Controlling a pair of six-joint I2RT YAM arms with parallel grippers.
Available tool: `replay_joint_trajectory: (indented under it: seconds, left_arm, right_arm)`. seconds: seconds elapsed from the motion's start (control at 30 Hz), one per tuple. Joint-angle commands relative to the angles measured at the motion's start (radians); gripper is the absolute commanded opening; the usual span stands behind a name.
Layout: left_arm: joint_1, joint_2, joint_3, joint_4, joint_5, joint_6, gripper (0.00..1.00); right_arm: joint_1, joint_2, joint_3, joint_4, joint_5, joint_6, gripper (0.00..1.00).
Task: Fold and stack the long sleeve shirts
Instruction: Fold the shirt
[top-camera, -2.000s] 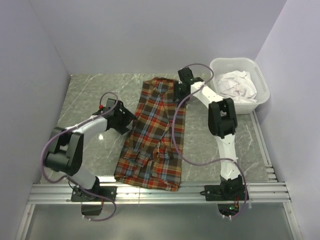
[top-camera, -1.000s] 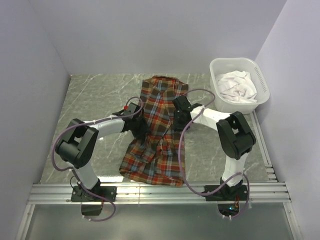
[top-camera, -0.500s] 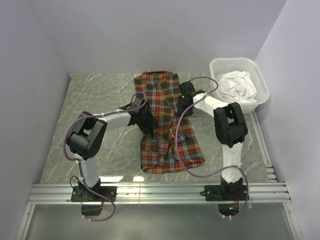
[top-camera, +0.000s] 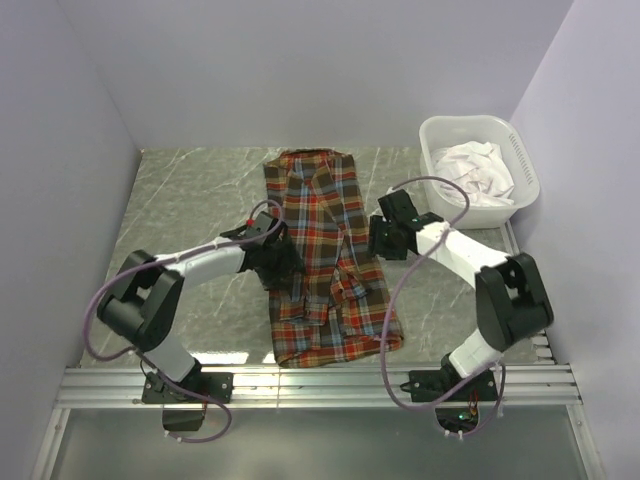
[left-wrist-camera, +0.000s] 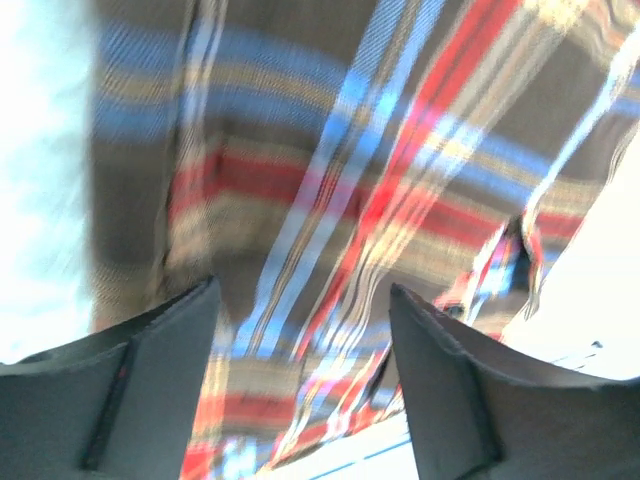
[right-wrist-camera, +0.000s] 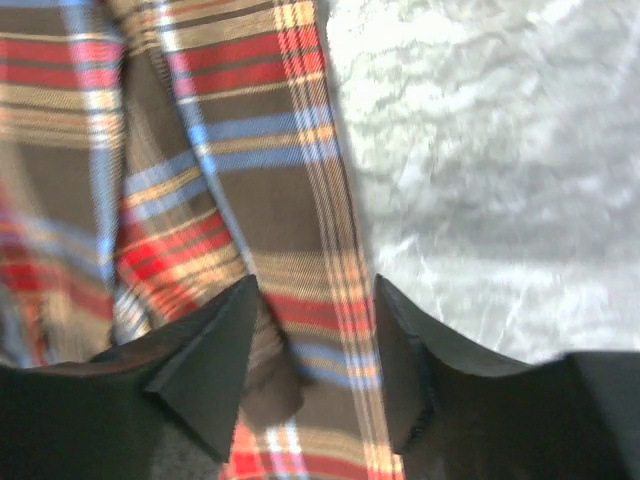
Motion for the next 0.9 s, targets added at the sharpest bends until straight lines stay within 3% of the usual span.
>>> replay_joint_trajectory:
  seconds: [0.0, 0.1, 0.2, 0.4, 0.63, 0.87]
  left_arm:
    - [-0.015, -0.153, -0.008, -0.107, -0.076, 0.035, 0.76]
    - [-0.013, -0.252, -0.022, -0.187, -0.116, 0.047, 0.82]
    - [-0.015, -0.314, -0.066, -0.222, -0.109, 0.055, 0.76]
    - [-0.015, -0.314, -0.192, -0.185, 0.066, 0.063, 0.67]
    - [-0.025, -0.325, -0.275, -0.215, 0.117, 0.099, 0.67]
    - [-0.12, -0.311, -0.347, -0.172, 0.193, 0.076, 0.63]
  right_arm:
    - [-0.002, -0.126, -0.062, 0.007, -0.007, 0.026, 0.61]
    - [-0.002, -0.195, -0.119, -0.019, -0.02, 0.034, 0.64]
    - [-0.002, -0.255, -0.191, -0.034, -0.071, 0.055, 0.62]
    - [-0.002, -0.348, -0.334, -0.059, -0.129, 0.103, 0.61]
    - [0.0, -0.446, -0.445, -0.114, -0.145, 0.121, 0.61]
    - [0.001, -0.491, -0.509, -0.133, -0.183, 0.155, 0.6]
